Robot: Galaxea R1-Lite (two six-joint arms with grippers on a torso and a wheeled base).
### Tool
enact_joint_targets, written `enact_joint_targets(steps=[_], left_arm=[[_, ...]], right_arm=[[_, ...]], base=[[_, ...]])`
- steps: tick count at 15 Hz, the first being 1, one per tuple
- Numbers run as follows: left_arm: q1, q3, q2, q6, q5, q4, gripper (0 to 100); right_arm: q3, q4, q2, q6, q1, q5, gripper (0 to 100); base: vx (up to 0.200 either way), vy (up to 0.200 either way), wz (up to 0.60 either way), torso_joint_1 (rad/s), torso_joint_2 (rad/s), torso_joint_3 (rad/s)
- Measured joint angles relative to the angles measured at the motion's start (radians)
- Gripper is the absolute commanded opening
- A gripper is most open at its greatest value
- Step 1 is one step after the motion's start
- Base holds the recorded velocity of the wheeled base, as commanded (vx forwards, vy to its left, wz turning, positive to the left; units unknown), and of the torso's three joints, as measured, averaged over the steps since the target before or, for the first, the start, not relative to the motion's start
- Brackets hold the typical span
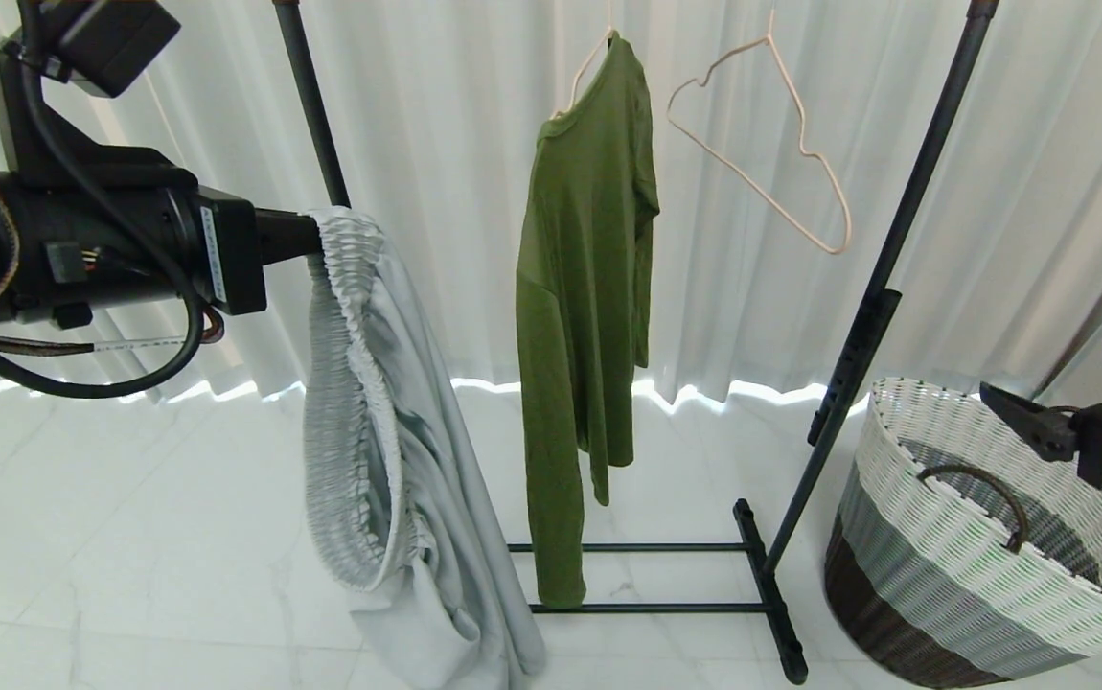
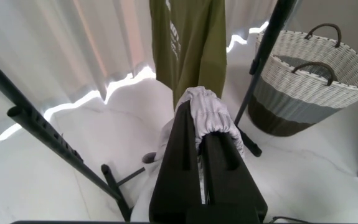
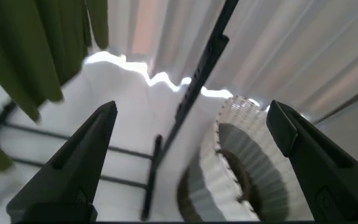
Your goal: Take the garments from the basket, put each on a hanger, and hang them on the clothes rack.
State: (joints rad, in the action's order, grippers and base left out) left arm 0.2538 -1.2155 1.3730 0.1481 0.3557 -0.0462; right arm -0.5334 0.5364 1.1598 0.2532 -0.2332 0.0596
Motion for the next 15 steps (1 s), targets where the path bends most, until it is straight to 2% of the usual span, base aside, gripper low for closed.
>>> enact_joint_targets(steps=[3,4,5,7,15], left_arm=[[-0.008,-0.006,0.006,-0.001,0.0,0.0,0],[-0.01,-0.007,0.007,0.0,0.0,0.0,0],[-0.01,-0.007,0.007,-0.001,0.0,0.0,0],[-0.014,-0.007,0.008,-0.001,0.0,0.0,0],[-0.018,-0.007,0.007,-0.001,0.0,0.0,0]], right_arm=[[0.029,0.013,-0.026,0.011,0.019,-0.065,100],[0.029,0.014,-0.028,0.011,0.027,-0.08,100],[0.026,0.014,-0.029,0.01,0.032,-0.085,100],[0.011,0.013,-0.028,0.007,0.044,-0.09,100],[0.006,0.044,-0.025,-0.003,0.064,-0.103,100]], base=[[0.0,0.0,0.0,0.0,0.0,0.0],[0.0,0.0,-0.6,0.002,0.0,0.002],[0.0,0.0,-0.6,0.002,0.01,-0.002],[0.0,0.0,0.0,0.051,-0.15,-0.093],[0.0,0.0,0.0,0.172,-0.44,-0.267]])
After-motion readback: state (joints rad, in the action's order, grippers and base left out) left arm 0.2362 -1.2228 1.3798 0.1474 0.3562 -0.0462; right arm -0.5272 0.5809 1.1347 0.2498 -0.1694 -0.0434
